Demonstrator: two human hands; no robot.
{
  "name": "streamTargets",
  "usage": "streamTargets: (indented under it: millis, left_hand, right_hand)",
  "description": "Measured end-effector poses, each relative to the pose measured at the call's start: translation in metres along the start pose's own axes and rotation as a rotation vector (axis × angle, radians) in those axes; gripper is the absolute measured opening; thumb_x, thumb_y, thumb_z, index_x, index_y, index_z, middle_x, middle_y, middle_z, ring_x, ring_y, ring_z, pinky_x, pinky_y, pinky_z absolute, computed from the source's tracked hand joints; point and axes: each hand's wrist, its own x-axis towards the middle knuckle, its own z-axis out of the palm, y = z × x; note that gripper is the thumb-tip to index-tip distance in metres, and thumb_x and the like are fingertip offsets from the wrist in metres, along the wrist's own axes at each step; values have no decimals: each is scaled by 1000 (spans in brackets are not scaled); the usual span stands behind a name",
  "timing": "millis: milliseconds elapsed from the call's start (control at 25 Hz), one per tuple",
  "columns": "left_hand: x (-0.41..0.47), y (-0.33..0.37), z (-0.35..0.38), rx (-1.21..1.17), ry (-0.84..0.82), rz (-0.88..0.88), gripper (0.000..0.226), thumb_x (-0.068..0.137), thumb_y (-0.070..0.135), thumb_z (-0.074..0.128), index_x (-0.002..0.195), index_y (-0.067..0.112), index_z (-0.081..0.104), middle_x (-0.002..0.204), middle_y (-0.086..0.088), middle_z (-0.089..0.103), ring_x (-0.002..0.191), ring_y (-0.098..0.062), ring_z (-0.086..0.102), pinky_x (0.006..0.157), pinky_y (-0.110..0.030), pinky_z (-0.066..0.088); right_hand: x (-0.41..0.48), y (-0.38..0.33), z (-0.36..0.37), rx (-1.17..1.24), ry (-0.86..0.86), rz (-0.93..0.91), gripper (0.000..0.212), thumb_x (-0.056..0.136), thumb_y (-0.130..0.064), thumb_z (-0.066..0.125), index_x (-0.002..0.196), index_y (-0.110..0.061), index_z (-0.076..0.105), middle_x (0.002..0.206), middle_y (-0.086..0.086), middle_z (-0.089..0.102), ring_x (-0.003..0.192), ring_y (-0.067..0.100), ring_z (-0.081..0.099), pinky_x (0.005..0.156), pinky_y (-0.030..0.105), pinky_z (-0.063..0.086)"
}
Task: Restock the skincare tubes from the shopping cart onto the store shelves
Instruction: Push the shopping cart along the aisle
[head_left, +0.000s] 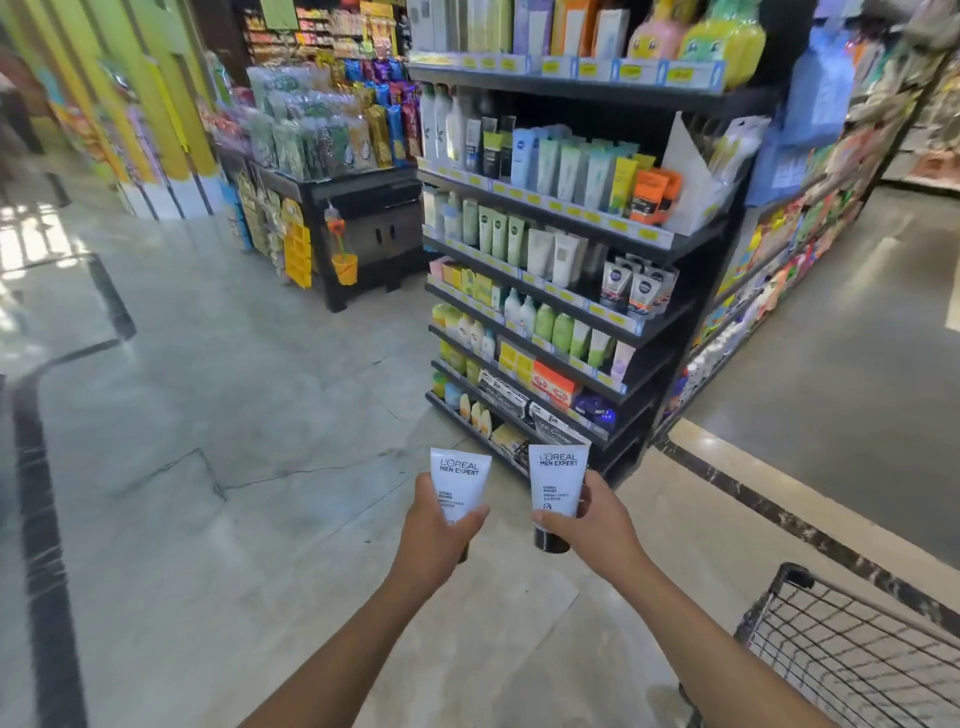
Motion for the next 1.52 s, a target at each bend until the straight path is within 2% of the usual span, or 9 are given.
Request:
streamTargets:
  millis: [200, 400, 560, 800, 1000, 1160, 1280, 1360, 1520]
  left_hand:
    - [55, 2, -27, -18, 79, 4, 45, 86, 23, 81, 102, 22, 39, 85, -6, 60, 51, -17, 48, 44, -27, 43]
    - [133, 15, -30, -37, 133, 3, 47, 86, 21, 82, 101, 17, 37, 83, -6, 58, 49, -14, 45, 43, -28, 42]
    - [194, 37, -19, -28, 154, 11, 48, 85, 20, 82, 95, 20, 35, 79, -5, 56, 45, -13, 42, 43, -28, 40]
    - [281, 60, 0, -60, 158, 17, 47, 84, 21, 82, 94, 22, 36, 80, -5, 58, 47, -17, 44, 44, -30, 40]
    - [356, 79, 15, -43, 84, 57, 48, 82, 27, 85, 98, 27, 39, 87, -6, 62, 53, -16, 52, 46, -29, 44]
    - [421, 95, 31, 21, -44, 113, 53, 80, 38, 85, 109, 31, 41, 99, -2, 65, 70, -16, 63, 56, -32, 52]
    - [465, 114, 41, 30, -148, 180, 56, 82, 36, 84, 120, 30, 43, 102, 2, 66, 79, -17, 67, 60, -31, 56]
    - [489, 125, 48, 70, -191, 222, 57, 83, 36, 84, 121, 29, 43, 104, 4, 66, 86, -15, 69, 67, -35, 60]
    - [522, 143, 76, 86, -338, 270, 59, 83, 42, 80, 125, 31, 39, 105, 1, 65, 87, -19, 70, 72, -42, 63]
  right_hand:
    - [65, -26, 38, -17, -66, -43, 54, 71, -31, 91, 109, -38, 54, 103, -20, 67, 91, -3, 65, 79, 33, 58]
    - [151, -48, 62, 34, -124, -73, 52, 73, -29, 91, 107, -38, 53, 102, -20, 67, 90, -6, 63, 69, 22, 52]
    - [223, -62, 65, 67, -130, -74, 56, 69, -33, 91, 111, -39, 56, 109, -15, 71, 99, 5, 68, 86, 39, 59]
    - [309, -83, 55, 59, -91, -102, 63, 68, -37, 92, 119, -41, 53, 109, -17, 70, 98, 6, 68, 84, 42, 60]
    - [361, -96, 43, 61, -13, -91, 61, 73, -29, 91, 120, -34, 52, 110, -18, 66, 98, -1, 63, 72, 23, 52]
    - [403, -100, 31, 46, 112, -54, 60, 73, -35, 90, 121, -36, 54, 112, -16, 69, 101, 6, 66, 78, 29, 57]
    - [425, -110, 22, 68, 216, -20, 60, 75, -33, 90, 123, -32, 54, 112, -15, 68, 96, 1, 65, 69, 21, 52]
    - [431, -118, 14, 77, 277, 0, 60, 75, -33, 89, 123, -33, 52, 111, -16, 66, 96, -2, 63, 69, 22, 51]
    - [439, -119, -16, 68, 434, 37, 60, 76, -31, 89, 122, -34, 51, 107, -20, 65, 91, -5, 63, 70, 24, 56]
